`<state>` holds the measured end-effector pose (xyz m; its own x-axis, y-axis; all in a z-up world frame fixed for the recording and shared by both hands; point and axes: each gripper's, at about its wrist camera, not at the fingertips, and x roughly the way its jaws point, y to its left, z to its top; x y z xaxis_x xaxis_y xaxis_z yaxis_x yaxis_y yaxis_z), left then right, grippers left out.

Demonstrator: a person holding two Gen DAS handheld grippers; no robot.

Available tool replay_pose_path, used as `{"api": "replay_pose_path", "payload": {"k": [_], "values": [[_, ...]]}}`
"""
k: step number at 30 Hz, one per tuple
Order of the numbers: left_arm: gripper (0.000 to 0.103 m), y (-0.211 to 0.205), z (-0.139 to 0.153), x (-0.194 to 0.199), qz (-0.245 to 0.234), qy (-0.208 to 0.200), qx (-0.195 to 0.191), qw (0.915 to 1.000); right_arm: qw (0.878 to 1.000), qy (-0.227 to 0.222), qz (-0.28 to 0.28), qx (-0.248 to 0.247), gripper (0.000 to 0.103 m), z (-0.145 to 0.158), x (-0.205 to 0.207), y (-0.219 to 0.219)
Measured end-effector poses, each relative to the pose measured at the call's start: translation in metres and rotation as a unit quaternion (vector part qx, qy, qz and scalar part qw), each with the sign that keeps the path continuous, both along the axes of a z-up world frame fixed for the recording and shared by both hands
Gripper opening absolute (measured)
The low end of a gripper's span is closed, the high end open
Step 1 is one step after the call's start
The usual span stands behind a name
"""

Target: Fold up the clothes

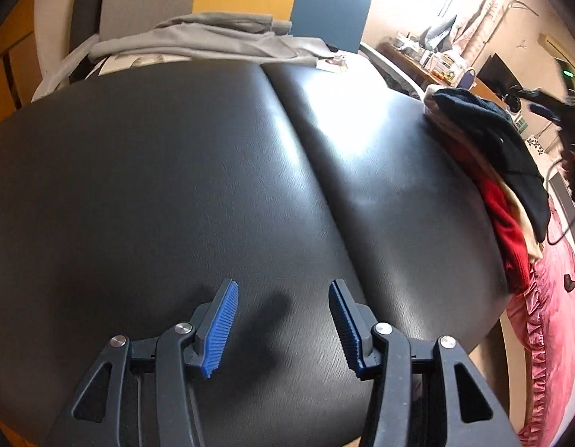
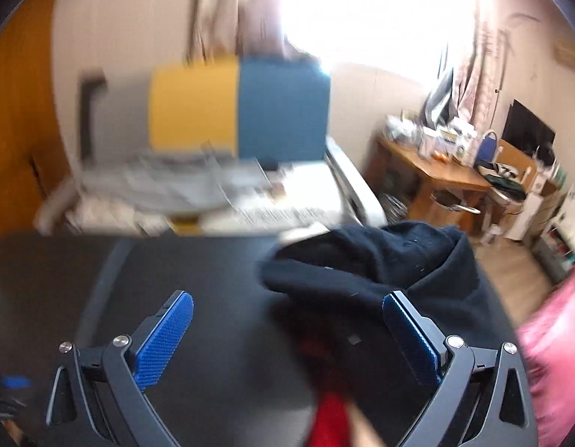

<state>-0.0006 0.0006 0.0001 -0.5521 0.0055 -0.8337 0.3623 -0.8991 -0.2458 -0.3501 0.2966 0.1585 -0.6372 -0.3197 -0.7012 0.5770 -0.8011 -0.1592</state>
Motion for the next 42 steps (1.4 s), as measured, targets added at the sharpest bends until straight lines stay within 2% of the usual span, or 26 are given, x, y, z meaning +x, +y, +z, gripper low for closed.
{"api": "replay_pose_path", "payload": {"k": [4,7,13,14,15,16,17,19,21,23,26,29,31,33,34,36,37,38,40,42], "values": [[0.052,0.011,0.001,-0.010,-0.014,0.000,-0.001,0.9999,0.988,-0.002,0.023,0.153,0.103,-0.030,-0.035,-0.015],[0.052,0.019,0.002,-0.018,-0.024,0.000,-0.002,0.9997,0.976,-0.012,0.008,0.215,0.103,-0.047,-0.051,0.005],[0.052,0.038,-0.002,-0.027,-0.046,-0.002,-0.002,0.9989,0.980,-0.064,-0.039,0.184,0.101,-0.055,-0.064,0.051],[0.052,0.041,-0.002,-0.027,-0.051,-0.002,-0.003,0.9987,0.980,-0.073,-0.047,0.178,0.092,-0.055,-0.066,0.059],[0.052,0.045,-0.003,-0.026,-0.056,-0.003,-0.003,0.9984,0.980,-0.082,-0.055,0.171,0.076,-0.056,-0.068,0.067],[0.052,0.048,-0.004,-0.026,-0.060,-0.004,-0.001,0.9982,0.980,-0.091,-0.063,0.164,0.028,-0.057,-0.070,0.075],[0.052,0.050,-0.005,-0.028,-0.064,-0.005,0.010,0.9979,0.980,-0.099,-0.071,0.157,0.019,-0.058,-0.072,0.083],[0.052,0.057,-0.006,-0.039,-0.070,-0.010,0.034,0.9969,0.981,-0.112,-0.083,0.137,0.017,-0.057,-0.070,0.097],[0.052,0.067,0.000,-0.066,-0.076,-0.021,0.055,0.9954,0.985,-0.113,-0.089,0.090,0.016,-0.050,-0.052,0.109],[0.052,0.079,0.012,-0.094,-0.101,-0.001,0.102,0.9897,0.989,-0.110,-0.089,0.046,0.016,-0.044,-0.028,0.119],[0.052,0.109,0.032,-0.144,-0.149,0.030,0.161,0.9752,0.990,-0.109,-0.087,-0.023,0.016,-0.045,0.010,0.133],[0.053,0.137,0.049,-0.203,-0.178,0.028,0.224,0.9578,0.989,-0.102,-0.092,-0.054,0.016,-0.057,0.046,0.134],[0.054,0.160,0.063,-0.230,-0.199,0.039,0.246,0.9477,0.986,-0.102,-0.098,-0.083,0.017,-0.066,0.060,0.132],[0.058,0.173,0.061,-0.259,-0.205,0.024,0.262,0.9427,0.983,-0.103,-0.103,-0.112,0.021,-0.075,0.074,0.129],[0.058,0.180,0.057,-0.269,-0.204,0.016,0.269,0.9413,0.980,-0.106,-0.106,-0.128,0.024,-0.078,0.079,0.130],[0.060,0.192,0.049,-0.290,-0.200,-0.001,0.283,0.9382,0.971,-0.118,-0.116,-0.172,0.048,-0.085,0.091,0.141],[0.060,0.197,0.044,-0.299,-0.196,-0.010,0.292,0.9361,0.967,-0.122,-0.120,-0.187,0.068,-0.087,0.096,0.145],[0.060,0.195,0.038,-0.304,-0.188,-0.020,0.306,0.9329,0.964,-0.123,-0.122,-0.202,0.071,-0.088,0.102,0.151],[0.061,0.192,0.025,-0.315,-0.172,-0.041,0.333,0.9261,0.959,-0.120,-0.122,-0.226,0.071,-0.092,0.117,0.164],[0.061,0.193,0.011,-0.318,-0.158,-0.049,0.341,0.9255,0.956,-0.121,-0.127,-0.234,0.071,-0.100,0.141,0.183]]}}
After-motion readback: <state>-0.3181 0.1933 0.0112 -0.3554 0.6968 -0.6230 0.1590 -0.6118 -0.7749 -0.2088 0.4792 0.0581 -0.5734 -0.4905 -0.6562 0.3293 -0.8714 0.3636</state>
